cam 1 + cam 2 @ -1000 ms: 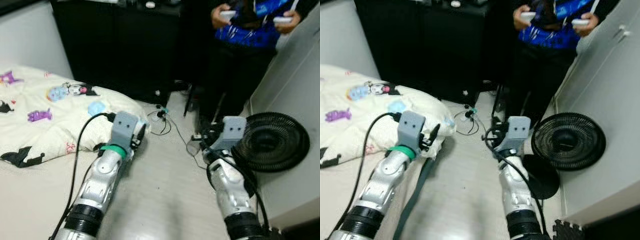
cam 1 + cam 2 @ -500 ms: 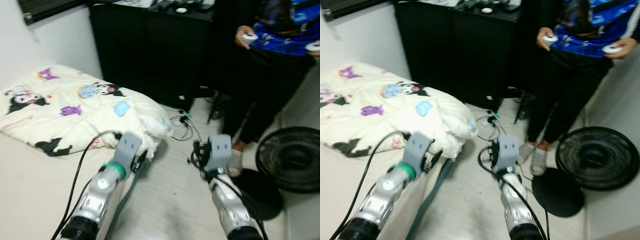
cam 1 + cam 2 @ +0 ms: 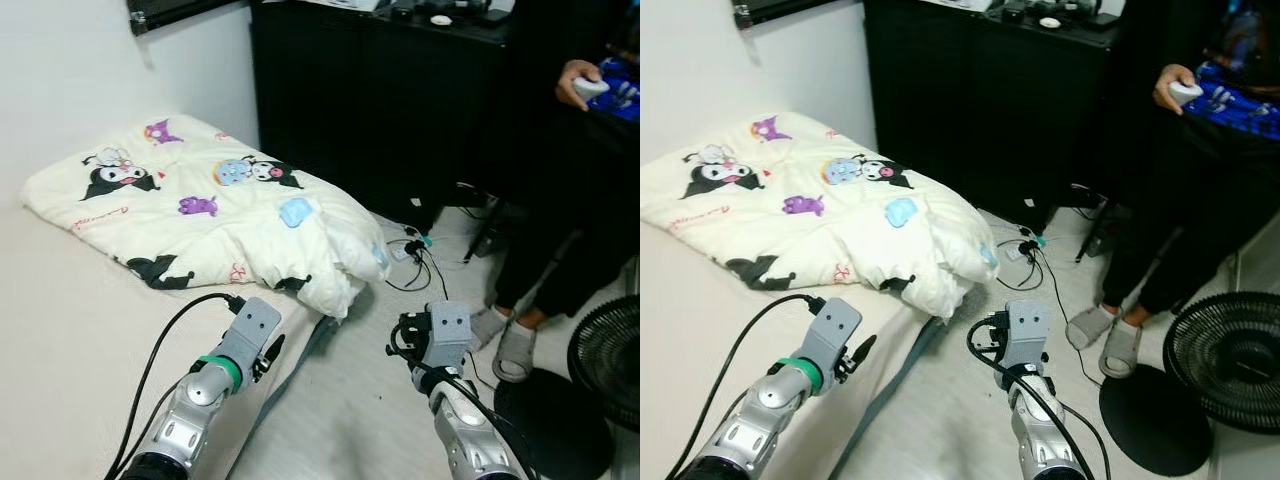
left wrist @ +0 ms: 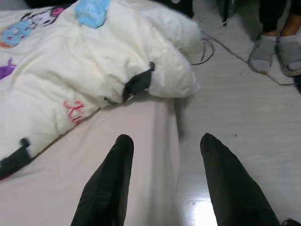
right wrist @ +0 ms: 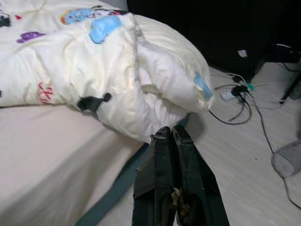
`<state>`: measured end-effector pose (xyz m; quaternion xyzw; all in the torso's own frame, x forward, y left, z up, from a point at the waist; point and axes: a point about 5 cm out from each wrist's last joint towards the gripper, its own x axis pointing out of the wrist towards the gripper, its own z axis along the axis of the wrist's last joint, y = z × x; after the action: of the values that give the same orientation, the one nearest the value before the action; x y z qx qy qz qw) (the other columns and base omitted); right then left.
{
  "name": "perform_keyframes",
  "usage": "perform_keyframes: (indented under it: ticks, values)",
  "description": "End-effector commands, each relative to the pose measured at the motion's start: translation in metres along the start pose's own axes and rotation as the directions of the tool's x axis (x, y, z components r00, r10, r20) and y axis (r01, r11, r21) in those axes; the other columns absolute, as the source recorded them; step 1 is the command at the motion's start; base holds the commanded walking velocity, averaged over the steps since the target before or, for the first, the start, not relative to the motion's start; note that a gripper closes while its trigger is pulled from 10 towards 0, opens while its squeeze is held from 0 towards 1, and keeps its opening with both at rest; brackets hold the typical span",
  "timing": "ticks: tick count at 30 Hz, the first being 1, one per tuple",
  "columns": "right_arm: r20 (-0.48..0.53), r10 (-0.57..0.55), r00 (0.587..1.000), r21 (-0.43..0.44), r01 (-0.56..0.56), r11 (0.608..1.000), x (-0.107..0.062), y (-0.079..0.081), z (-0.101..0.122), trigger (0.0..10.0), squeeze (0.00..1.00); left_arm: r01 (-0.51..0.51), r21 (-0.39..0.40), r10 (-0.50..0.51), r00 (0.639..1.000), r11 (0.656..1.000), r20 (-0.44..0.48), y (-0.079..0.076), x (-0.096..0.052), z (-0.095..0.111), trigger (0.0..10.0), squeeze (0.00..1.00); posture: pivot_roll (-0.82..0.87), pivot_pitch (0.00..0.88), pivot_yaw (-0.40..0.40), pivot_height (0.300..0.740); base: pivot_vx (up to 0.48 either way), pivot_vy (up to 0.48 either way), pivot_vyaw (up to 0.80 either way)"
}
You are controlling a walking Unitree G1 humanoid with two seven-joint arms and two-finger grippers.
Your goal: Clean up the room
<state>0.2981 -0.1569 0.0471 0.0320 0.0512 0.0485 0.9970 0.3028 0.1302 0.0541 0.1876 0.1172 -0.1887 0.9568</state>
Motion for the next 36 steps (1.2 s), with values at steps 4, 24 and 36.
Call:
perform_keyframes:
  ticks: [4,24,36]
  values:
    - [-0.001,0.0,1.0,-0.002,0.0,1.0,0.0,-0.002,-0.003,10.0,0.0,0.006,0.011,-0.006,1.0,1.0,0.007,-0.003,0.001,-0.003,10.0,0.0,-0.01,0.017,0.012,0.74,0.0,0.0,0.74]
    - [-0.041,0.01,0.999,-0.011,-0.011,1.0,-0.005,-0.004,-0.015,10.0,0.0,0.009,0.007,-0.009,1.0,1.0,0.016,-0.006,0.002,-0.005,10.0,0.0,-0.01,0.018,0.009,0.74,0.0,0.0,0.74]
    - [-0.046,0.009,0.999,-0.01,-0.009,1.0,-0.006,-0.005,-0.017,10.0,0.0,0.004,0.001,-0.004,1.0,1.0,-0.001,-0.005,0.001,-0.009,10.0,0.0,-0.01,0.024,0.012,0.74,0.0,0.0,0.74]
